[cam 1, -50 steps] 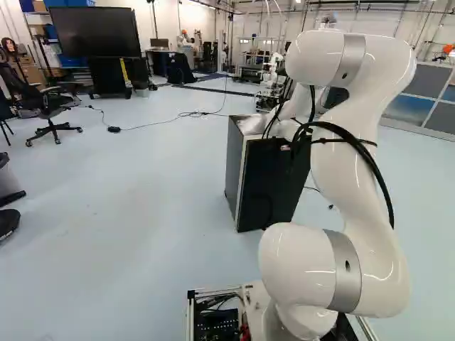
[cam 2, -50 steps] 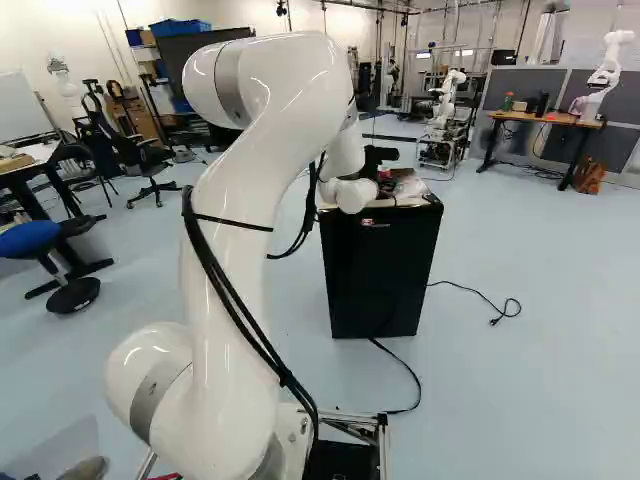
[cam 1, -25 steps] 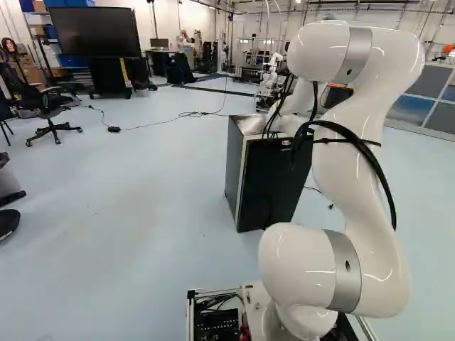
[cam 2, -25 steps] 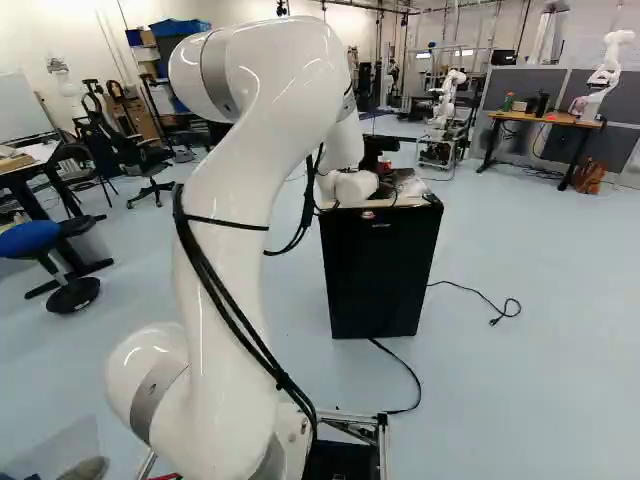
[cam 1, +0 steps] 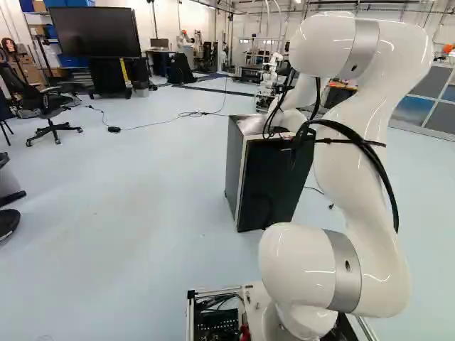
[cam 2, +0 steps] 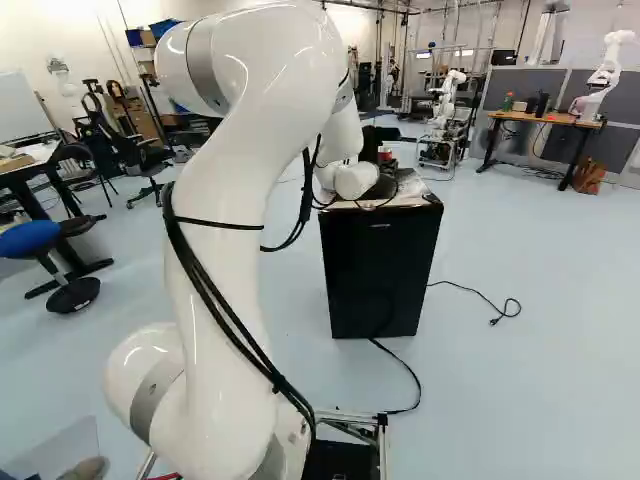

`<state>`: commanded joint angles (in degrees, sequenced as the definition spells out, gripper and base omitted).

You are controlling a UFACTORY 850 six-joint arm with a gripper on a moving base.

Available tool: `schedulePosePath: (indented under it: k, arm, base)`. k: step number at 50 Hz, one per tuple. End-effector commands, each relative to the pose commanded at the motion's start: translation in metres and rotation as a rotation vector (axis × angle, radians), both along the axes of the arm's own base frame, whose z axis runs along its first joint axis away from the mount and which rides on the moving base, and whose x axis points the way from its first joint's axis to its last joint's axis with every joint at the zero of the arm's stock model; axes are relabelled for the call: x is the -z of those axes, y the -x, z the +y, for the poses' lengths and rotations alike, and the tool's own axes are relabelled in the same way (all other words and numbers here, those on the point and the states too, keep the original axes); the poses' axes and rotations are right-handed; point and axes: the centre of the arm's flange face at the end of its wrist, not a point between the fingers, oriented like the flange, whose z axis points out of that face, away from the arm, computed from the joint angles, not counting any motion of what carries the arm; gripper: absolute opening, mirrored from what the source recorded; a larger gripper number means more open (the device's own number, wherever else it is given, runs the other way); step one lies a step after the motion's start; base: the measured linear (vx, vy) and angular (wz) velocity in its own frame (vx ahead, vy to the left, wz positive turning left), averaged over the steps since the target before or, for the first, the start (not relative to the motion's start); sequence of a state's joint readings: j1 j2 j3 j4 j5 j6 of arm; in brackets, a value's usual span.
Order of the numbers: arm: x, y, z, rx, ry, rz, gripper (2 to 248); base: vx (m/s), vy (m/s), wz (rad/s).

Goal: Grab a drink from the fridge

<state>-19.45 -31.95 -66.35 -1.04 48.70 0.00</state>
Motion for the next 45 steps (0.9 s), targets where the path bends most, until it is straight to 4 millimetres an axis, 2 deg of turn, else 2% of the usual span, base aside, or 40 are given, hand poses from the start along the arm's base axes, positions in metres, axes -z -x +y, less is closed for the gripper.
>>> schedulePosePath:
  k: [23, 45]
  arm:
    - [-0.002, 0.005, 0.006, -0.007, -0.001, 0.003, 98]
    - [-0.006, 0.024, 0.029, -0.03, -0.007, 0.017, 98]
  base:
    - [0.0, 0.0, 0.0]
    - [0.0, 0.0, 0.0]
